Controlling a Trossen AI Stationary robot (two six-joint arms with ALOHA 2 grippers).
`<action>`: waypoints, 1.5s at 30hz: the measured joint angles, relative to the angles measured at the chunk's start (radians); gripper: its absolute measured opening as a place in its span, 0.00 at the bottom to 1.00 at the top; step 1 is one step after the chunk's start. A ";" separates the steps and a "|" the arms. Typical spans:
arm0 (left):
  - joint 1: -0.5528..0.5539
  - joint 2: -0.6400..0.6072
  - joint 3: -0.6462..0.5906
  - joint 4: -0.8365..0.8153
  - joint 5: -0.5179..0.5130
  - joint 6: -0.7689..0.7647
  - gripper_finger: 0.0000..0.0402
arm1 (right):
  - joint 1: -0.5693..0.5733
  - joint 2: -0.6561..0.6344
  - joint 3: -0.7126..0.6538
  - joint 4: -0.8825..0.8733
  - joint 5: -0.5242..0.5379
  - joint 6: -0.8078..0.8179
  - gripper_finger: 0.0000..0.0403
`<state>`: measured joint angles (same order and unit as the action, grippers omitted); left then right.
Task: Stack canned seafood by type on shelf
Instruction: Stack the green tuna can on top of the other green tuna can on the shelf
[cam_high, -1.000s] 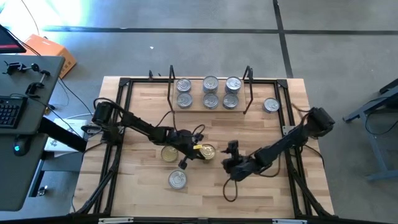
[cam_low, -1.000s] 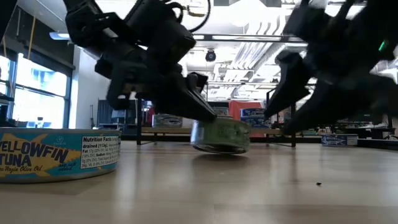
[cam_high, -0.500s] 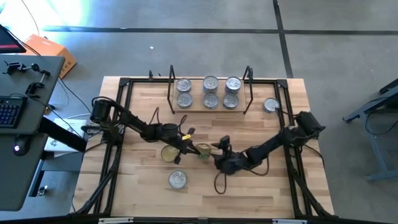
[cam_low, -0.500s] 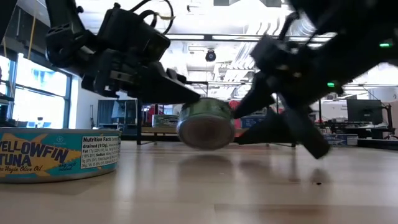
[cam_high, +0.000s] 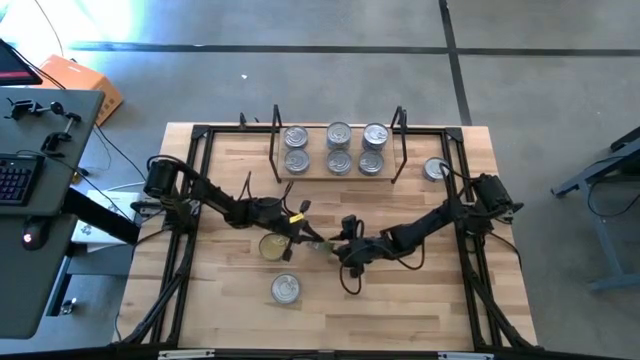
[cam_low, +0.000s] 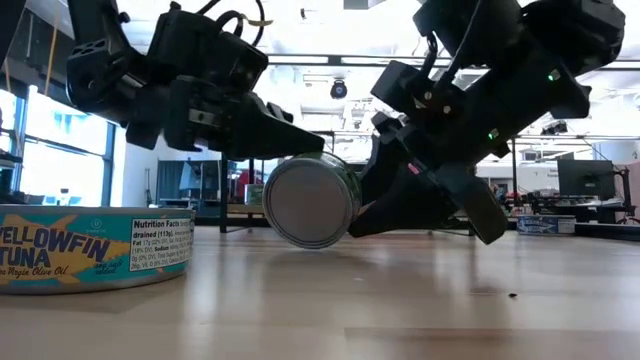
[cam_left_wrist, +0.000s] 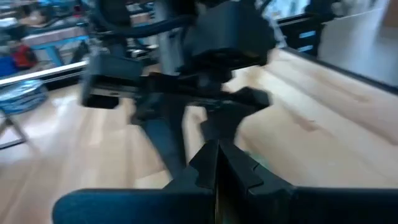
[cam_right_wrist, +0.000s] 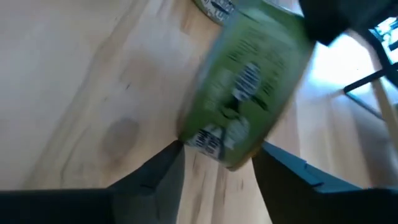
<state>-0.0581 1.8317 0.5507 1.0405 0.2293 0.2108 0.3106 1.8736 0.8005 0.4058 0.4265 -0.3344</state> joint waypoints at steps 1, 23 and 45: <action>0.000 0.000 0.000 0.000 -0.015 0.000 0.00 | -0.003 0.000 0.000 0.003 -0.009 0.016 0.43; 0.025 -0.246 0.000 -0.304 -0.164 0.021 0.21 | -0.011 -0.003 0.004 0.025 -0.002 0.155 0.34; 0.019 -0.184 0.499 -1.383 -0.268 0.620 0.62 | 0.025 -0.117 0.003 -0.342 0.046 0.472 0.34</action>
<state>-0.0391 1.6478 1.0495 -0.3421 -0.0391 0.8305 0.3356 1.7566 0.8036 0.0641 0.4721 0.1371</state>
